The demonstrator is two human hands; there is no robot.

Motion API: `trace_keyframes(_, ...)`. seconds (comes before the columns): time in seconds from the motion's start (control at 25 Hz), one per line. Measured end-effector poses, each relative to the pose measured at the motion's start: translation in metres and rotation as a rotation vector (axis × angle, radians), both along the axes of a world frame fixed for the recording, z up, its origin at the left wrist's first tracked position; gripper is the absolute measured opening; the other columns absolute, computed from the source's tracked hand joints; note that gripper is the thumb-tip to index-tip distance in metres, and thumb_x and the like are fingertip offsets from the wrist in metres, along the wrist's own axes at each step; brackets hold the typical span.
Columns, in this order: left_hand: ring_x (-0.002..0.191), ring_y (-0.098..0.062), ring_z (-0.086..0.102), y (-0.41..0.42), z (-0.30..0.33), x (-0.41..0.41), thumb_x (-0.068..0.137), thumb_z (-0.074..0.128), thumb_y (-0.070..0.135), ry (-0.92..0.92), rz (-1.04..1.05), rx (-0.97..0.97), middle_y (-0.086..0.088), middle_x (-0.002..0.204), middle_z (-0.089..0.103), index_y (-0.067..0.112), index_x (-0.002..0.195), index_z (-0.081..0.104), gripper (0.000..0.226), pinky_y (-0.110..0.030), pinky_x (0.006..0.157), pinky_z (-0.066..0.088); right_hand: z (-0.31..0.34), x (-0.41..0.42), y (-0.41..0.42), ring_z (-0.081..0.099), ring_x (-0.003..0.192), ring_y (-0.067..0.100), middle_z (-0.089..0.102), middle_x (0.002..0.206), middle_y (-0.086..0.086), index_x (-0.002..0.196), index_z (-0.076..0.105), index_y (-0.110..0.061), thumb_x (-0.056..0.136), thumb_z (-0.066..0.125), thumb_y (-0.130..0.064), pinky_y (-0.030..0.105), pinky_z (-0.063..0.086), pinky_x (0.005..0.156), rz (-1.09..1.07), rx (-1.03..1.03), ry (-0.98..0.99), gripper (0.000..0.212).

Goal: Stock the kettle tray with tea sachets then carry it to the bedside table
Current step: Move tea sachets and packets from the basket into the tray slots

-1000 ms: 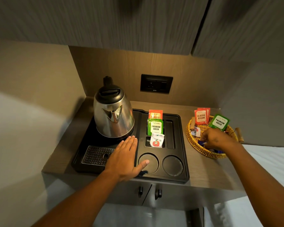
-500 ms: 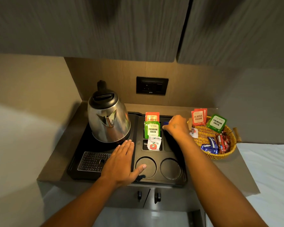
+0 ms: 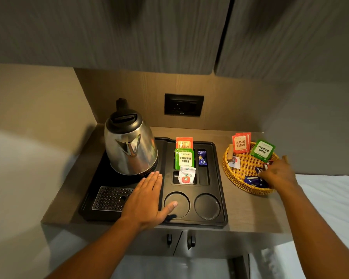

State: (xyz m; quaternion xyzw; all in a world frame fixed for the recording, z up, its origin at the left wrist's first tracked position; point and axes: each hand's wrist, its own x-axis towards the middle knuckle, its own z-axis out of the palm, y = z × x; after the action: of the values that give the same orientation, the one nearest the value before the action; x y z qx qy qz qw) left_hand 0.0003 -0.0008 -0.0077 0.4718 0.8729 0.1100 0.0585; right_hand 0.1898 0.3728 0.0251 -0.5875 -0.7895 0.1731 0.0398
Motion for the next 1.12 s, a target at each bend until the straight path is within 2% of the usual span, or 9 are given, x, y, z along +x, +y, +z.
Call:
trace_keyframes(0.08,0.150,-0.012,-0.003,0.000,-0.001,-0.001,0.081,0.012,0.086,0.001,-0.003,0.007,-0.001,0.164,0.004,0.017,0.156,0.004,0.102,-0.034,0.122,0.002,0.002,-0.002,-0.001,0.055,0.113,0.038,0.052,0.123,0.019,0.093,0.060,-0.013,0.068,0.082,-0.017,0.046,0.052,0.076,-0.022,0.004,0.026,0.033)
trace_keyframes(0.2,0.150,-0.013,-0.002,0.000,0.000,0.000,0.081,0.013,0.086,-0.005,-0.005,0.007,-0.002,0.164,0.005,0.016,0.156,0.005,0.103,-0.034,0.121,0.003,0.015,-0.001,0.002,0.063,0.077,0.035,0.060,0.089,0.018,0.075,0.048,-0.012,0.073,0.077,-0.018,0.034,0.047,0.057,-0.123,-0.037,0.116,0.030)
trace_keyframes(0.32,0.149,-0.013,-0.003,0.000,0.001,0.000,0.081,0.012,0.086,-0.004,-0.006,0.000,-0.002,0.164,0.004,0.016,0.156,0.004,0.103,-0.033,0.121,0.001,0.039,0.005,-0.009,0.061,0.052,0.021,0.062,0.064,0.008,0.076,0.064,-0.006,0.078,0.074,-0.027,0.024,0.043,0.047,-0.198,-0.021,0.227,0.023)
trace_keyframes(0.4,0.150,-0.013,-0.003,0.001,0.002,0.000,0.080,0.011,0.087,-0.003,-0.006,-0.006,-0.002,0.164,0.004,0.016,0.156,0.004,0.103,-0.034,0.121,0.002,0.049,-0.013,-0.045,0.058,0.055,0.011,0.063,0.062,-0.003,0.069,0.071,-0.019,0.079,0.072,-0.024,0.020,0.039,0.046,-0.139,-0.032,0.435,0.011)
trace_keyframes(0.48,0.150,-0.014,-0.003,0.000,0.003,0.001,0.080,0.010,0.087,-0.004,-0.003,-0.009,-0.002,0.164,0.004,0.016,0.156,0.004,0.104,-0.035,0.122,0.003,0.043,-0.049,-0.095,0.058,0.062,0.007,0.064,0.064,-0.010,0.060,0.069,-0.028,0.081,0.070,-0.019,0.020,0.039,0.048,0.028,-0.138,0.523,0.023)
trace_keyframes(0.76,0.150,-0.013,-0.001,0.000,0.006,0.002,0.081,0.012,0.085,-0.005,0.005,0.005,-0.002,0.164,0.005,0.016,0.156,0.006,0.102,-0.033,0.121,0.004,-0.004,-0.113,-0.137,0.065,0.067,0.024,0.071,0.077,0.010,0.074,0.076,-0.010,0.080,0.073,-0.021,0.030,0.054,0.060,-0.047,-0.342,0.317,0.013)
trace_keyframes(0.96,0.150,-0.016,0.004,0.002,0.012,0.003,0.085,0.023,0.080,-0.017,-0.012,0.001,-0.004,0.164,0.009,0.013,0.155,0.009,0.098,-0.037,0.123,0.011,-0.002,-0.081,-0.133,0.056,0.057,0.015,0.067,0.065,0.003,0.066,0.073,-0.014,0.080,0.072,-0.026,0.026,0.045,0.056,0.052,-0.045,0.353,0.018)
trace_keyframes(1.04,0.147,-0.018,0.020,-0.010,0.014,0.006,0.089,0.040,0.069,-0.104,0.049,0.083,-0.004,0.159,0.026,0.013,0.153,0.024,0.086,-0.037,0.120,0.024,-0.008,-0.063,-0.139,0.053,0.057,0.016,0.061,0.064,0.002,0.074,0.070,-0.012,0.084,0.067,-0.029,0.025,0.039,0.052,0.063,0.032,0.346,0.019)
trace_keyframes(1.12,0.127,-0.023,0.050,-0.033,0.016,0.000,0.089,0.055,0.049,-0.101,0.184,0.292,-0.005,0.135,0.057,0.014,0.131,0.055,0.055,-0.040,0.104,0.046,-0.018,-0.058,-0.144,0.053,0.057,0.017,0.057,0.064,0.003,0.079,0.066,-0.009,0.088,0.063,-0.032,0.024,0.036,0.049,0.086,-0.003,0.265,0.025)
